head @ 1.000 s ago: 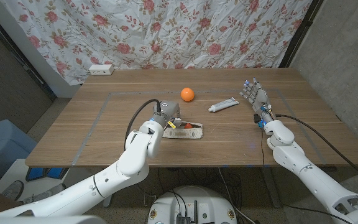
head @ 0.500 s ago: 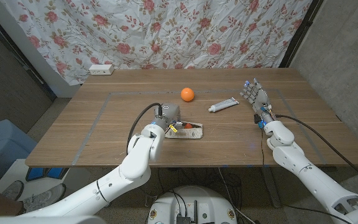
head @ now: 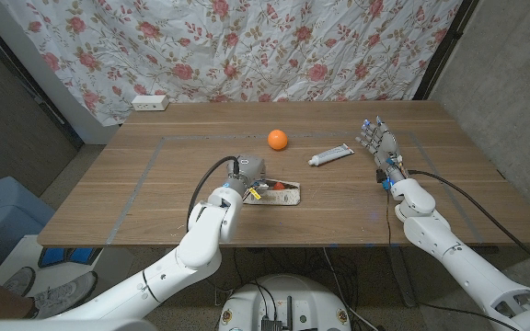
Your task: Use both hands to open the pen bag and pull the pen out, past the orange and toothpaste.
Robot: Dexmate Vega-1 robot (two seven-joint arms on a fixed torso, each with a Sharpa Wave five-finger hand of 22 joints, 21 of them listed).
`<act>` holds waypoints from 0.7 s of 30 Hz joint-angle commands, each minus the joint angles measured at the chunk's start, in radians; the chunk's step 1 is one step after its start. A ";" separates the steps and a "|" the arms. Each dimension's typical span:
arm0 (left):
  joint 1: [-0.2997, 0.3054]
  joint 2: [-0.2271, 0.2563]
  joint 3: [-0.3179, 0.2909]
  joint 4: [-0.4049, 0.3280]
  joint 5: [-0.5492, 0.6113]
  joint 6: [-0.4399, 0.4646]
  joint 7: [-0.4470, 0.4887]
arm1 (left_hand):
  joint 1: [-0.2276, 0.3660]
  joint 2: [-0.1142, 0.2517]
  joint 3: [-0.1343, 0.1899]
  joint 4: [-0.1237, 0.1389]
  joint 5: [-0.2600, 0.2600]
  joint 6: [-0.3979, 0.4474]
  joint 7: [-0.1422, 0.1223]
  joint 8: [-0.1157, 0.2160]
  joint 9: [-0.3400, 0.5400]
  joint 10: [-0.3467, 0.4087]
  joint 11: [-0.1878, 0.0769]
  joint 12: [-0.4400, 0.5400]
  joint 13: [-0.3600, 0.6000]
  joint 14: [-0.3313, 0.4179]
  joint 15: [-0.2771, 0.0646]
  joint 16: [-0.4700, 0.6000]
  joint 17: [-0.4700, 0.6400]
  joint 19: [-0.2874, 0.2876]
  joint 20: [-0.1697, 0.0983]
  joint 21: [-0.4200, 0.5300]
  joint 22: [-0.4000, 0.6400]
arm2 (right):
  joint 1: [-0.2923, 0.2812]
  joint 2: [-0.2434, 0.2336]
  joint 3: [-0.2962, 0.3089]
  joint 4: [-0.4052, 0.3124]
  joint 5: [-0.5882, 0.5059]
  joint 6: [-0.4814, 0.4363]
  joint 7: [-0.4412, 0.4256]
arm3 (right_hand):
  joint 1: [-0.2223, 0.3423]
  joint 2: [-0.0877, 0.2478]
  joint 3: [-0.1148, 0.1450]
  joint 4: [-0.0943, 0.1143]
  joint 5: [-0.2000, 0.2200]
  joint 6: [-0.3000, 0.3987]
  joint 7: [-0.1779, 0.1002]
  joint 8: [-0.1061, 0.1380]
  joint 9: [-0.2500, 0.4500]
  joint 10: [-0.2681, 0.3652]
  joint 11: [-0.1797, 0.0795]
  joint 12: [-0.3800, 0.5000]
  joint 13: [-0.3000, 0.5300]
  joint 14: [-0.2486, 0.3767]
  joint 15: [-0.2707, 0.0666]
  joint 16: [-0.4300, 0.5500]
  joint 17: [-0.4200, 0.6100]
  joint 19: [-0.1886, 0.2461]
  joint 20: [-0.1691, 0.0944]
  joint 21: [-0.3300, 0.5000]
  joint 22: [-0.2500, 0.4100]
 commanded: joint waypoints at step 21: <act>-0.005 0.011 -0.002 0.057 -0.056 -0.017 0.053 | 0.038 0.006 -0.016 -0.002 0.003 0.032 -0.007 -0.002 0.003 0.029 0.001 -0.005 0.004 0.017 -0.140 0.002 0.003 -0.002 -0.012 0.000 0.001 | 0.027 0.011 -0.013 0.024 -0.011 -0.008 -0.001 | 0.001 0.009 0.002 -0.014 -0.004 0.011 -0.006 -0.002 0.002 0.002 0.003 0.004 0.003 -0.001 -0.002 0.008 0.000 0.013 0.003 0.003 0.003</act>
